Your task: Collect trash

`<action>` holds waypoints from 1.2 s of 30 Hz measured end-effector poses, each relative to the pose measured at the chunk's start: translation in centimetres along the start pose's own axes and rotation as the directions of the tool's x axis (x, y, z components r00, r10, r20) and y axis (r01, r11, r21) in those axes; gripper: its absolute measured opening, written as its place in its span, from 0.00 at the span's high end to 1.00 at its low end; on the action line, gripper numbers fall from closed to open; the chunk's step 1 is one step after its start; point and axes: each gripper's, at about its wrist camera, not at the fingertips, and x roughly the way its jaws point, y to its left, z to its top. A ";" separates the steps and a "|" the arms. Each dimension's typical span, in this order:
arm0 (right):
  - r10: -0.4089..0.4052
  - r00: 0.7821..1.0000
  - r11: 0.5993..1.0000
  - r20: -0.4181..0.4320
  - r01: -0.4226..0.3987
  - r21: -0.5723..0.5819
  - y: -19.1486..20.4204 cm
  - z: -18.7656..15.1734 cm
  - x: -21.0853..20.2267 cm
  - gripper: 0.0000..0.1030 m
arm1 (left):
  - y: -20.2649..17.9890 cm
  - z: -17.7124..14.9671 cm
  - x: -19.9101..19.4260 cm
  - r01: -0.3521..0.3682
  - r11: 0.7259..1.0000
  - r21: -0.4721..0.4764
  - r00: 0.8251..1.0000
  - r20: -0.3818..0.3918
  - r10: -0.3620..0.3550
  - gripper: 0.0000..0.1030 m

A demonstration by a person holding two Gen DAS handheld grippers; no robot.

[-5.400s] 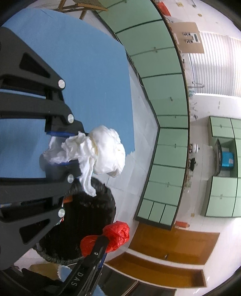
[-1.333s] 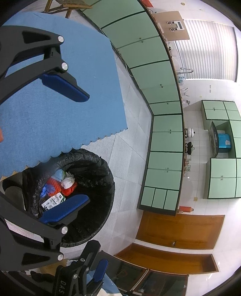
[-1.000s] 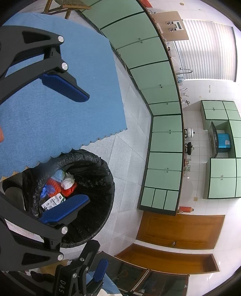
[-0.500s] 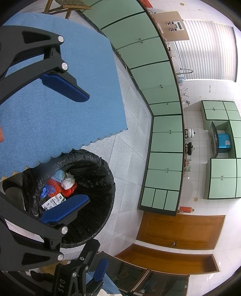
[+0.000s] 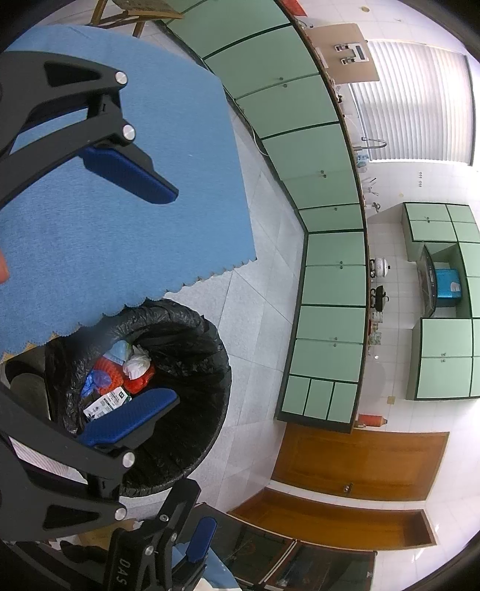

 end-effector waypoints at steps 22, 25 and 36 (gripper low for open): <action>0.001 1.000 1.000 -0.009 -0.001 -0.002 -0.3 -0.1 0.5 0.06 | -0.1 -0.2 0.3 0.000 1.000 -0.006 1.000 0.002 0.000 0.06; 0.001 1.000 1.000 -0.013 -0.001 -0.001 -0.5 -0.1 0.7 0.06 | -0.2 -0.2 0.5 -0.003 1.000 -0.007 1.000 0.002 0.003 0.06; 0.000 1.000 1.000 -0.019 0.000 0.002 -0.9 -0.1 1.0 0.06 | -0.7 -0.1 1.0 -0.006 1.000 -0.012 1.000 -0.006 0.006 0.06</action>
